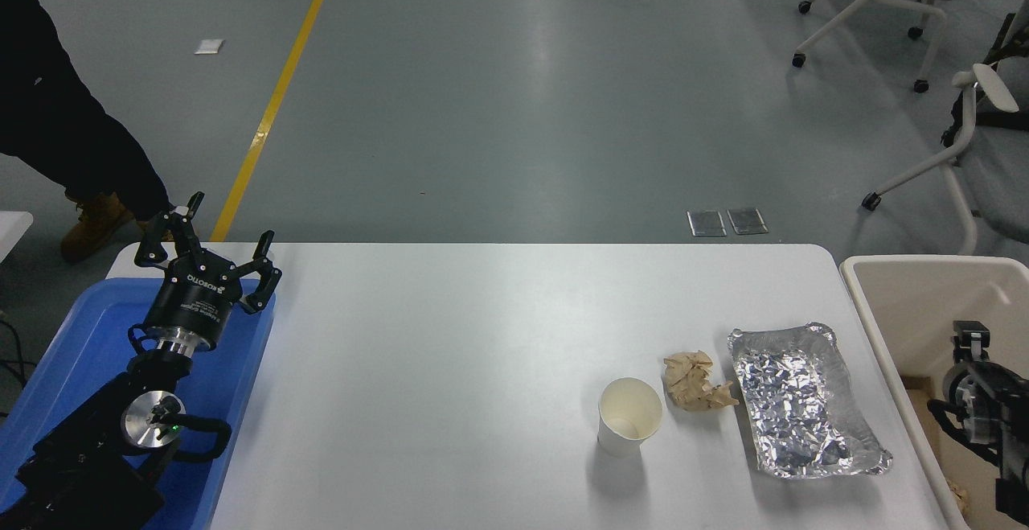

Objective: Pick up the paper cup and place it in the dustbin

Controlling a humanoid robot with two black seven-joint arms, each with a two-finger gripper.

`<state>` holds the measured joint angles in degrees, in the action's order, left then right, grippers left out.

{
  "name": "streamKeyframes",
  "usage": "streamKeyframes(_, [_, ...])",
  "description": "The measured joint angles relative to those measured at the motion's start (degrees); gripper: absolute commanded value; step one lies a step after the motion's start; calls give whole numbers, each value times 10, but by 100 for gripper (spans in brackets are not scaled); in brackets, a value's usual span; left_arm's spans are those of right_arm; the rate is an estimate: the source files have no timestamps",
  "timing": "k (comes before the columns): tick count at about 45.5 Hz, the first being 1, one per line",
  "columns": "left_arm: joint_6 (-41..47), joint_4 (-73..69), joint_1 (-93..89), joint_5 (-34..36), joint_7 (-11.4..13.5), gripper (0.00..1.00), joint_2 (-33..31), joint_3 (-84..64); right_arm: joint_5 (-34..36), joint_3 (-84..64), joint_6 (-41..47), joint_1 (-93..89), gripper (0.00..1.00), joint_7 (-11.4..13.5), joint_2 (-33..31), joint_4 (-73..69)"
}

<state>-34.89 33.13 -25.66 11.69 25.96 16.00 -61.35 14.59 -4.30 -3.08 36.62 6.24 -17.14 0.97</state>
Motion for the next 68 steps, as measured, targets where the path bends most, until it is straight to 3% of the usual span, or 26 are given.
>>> streamKeyframes(68, [0, 0, 0, 0, 0, 98, 0, 0, -1, -3, 0, -4, 100, 0, -1, 1])
